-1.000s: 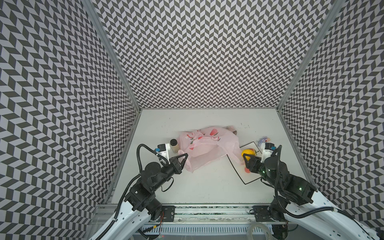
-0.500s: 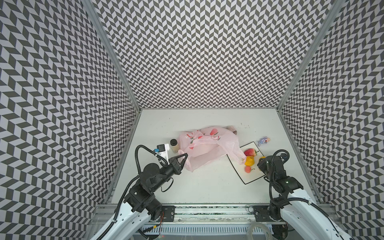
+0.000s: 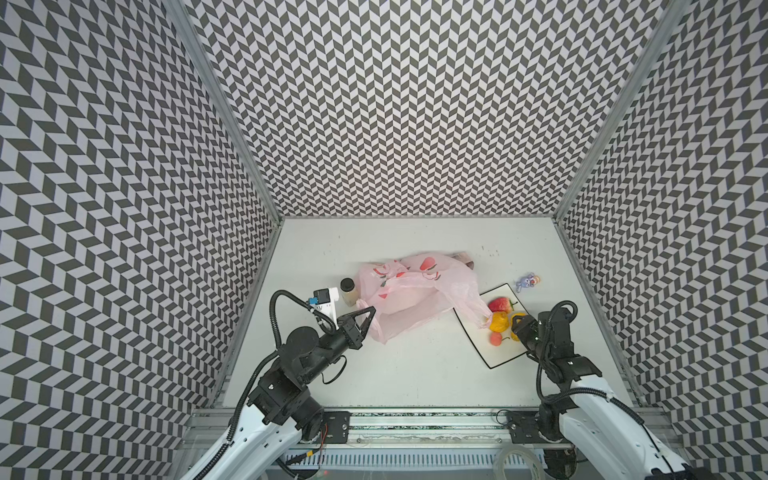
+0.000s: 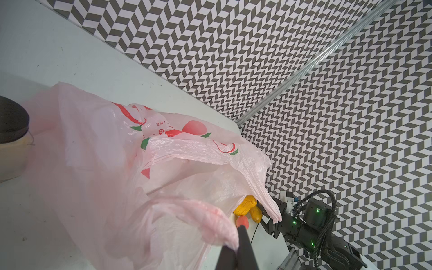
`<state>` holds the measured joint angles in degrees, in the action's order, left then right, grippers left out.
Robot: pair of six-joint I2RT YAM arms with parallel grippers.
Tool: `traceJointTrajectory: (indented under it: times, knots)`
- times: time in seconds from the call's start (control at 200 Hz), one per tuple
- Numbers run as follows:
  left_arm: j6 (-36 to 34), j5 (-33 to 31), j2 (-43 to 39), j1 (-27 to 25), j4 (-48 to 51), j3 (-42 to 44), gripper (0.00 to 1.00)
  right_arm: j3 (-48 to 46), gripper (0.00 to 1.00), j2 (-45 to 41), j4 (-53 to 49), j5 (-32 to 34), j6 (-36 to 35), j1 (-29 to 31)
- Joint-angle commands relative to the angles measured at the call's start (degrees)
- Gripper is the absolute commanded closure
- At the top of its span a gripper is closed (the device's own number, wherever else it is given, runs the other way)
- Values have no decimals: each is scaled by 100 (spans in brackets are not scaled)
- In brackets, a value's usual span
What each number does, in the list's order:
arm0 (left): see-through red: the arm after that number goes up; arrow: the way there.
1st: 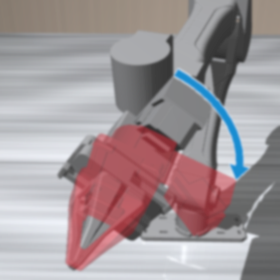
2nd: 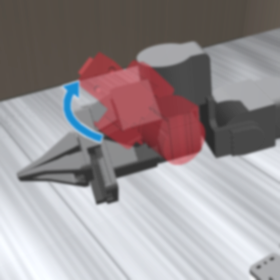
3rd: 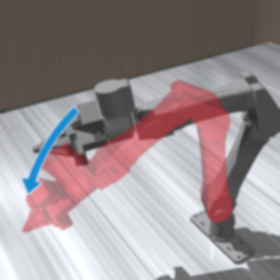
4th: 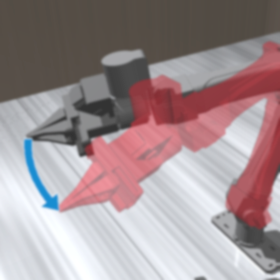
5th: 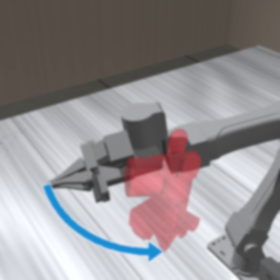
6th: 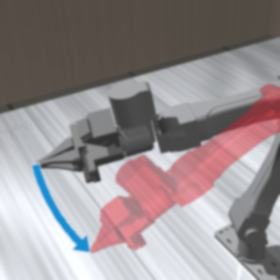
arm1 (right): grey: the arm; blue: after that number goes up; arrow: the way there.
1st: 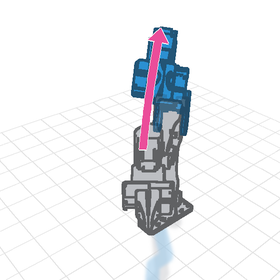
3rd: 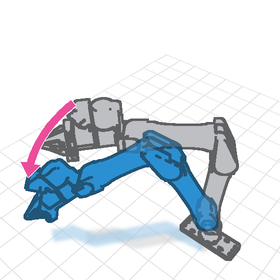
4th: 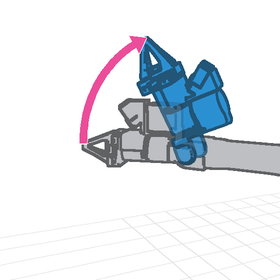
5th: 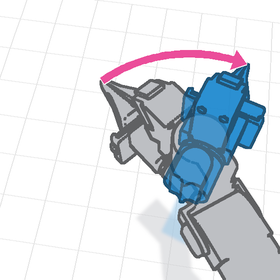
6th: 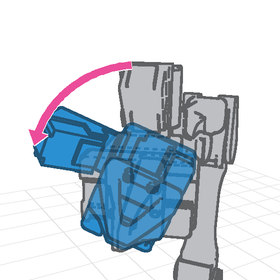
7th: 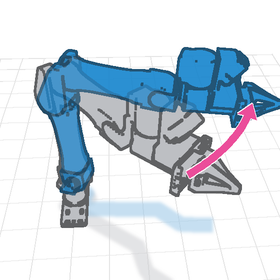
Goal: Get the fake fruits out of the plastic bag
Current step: 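Carry the yellow fruit to the white plate and open the right gripper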
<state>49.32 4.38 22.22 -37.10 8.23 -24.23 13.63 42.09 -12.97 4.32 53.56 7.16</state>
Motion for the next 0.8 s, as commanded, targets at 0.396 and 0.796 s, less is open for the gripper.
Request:
traceJointTrajectory:
  times: [0.396, 0.796]
  knots:
    - [-157, 49, 42, -34, 5, -245, 100, -44, 29, -344, 56, -122, -178, -109]
    - [-153, 63, 27, -34, 15, -264, 100, 371, 25, -741, -531, 246, -356, -133]
